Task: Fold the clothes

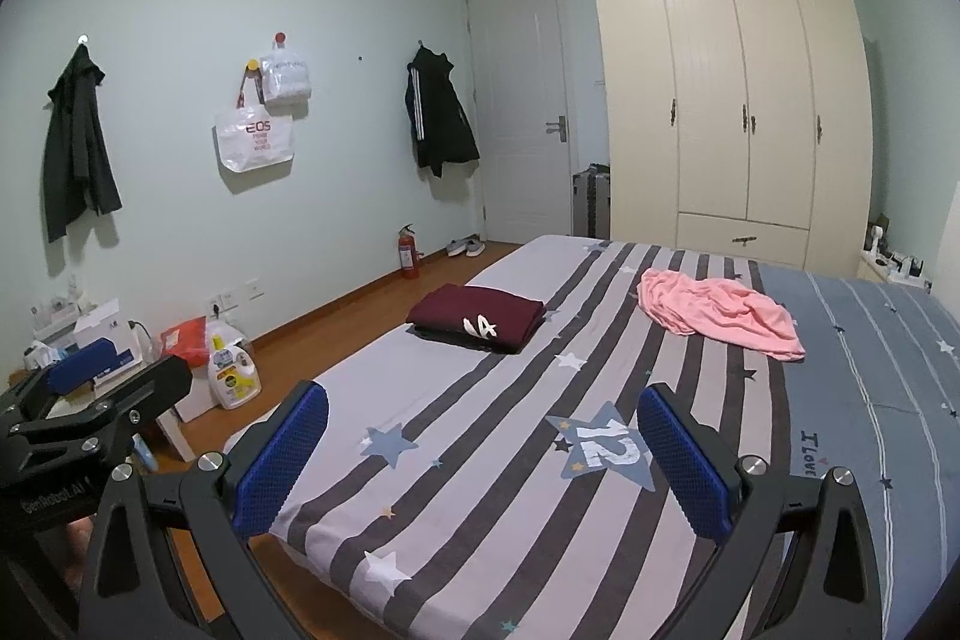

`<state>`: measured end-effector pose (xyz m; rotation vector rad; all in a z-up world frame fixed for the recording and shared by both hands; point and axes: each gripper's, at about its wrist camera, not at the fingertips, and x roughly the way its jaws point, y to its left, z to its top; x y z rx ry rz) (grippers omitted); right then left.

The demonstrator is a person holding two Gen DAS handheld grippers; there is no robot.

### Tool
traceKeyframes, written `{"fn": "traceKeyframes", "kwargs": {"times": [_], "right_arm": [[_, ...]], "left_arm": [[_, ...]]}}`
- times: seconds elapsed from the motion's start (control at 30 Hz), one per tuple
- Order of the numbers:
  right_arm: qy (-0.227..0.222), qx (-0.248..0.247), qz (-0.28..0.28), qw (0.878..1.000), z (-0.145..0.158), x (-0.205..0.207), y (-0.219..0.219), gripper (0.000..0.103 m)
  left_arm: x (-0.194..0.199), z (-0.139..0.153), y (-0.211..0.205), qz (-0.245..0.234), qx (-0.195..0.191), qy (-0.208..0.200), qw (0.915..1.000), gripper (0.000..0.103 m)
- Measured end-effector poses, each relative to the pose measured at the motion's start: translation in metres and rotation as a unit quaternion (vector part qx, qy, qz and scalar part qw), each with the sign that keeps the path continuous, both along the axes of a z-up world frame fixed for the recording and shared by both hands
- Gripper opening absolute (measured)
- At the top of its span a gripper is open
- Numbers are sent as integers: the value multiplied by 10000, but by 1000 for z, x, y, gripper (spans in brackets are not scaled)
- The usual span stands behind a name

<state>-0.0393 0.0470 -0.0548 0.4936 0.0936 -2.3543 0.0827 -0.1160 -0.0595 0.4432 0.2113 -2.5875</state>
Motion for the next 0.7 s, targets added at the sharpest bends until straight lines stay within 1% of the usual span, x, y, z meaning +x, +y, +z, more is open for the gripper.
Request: {"fn": "traceKeyframes", "kwargs": {"times": [0.7], "right_arm": [[-99, -19, 80, 9999, -4, 1, -3, 102]], "left_arm": [[0, -3, 3, 8, -71, 14, 10000, 102]]}}
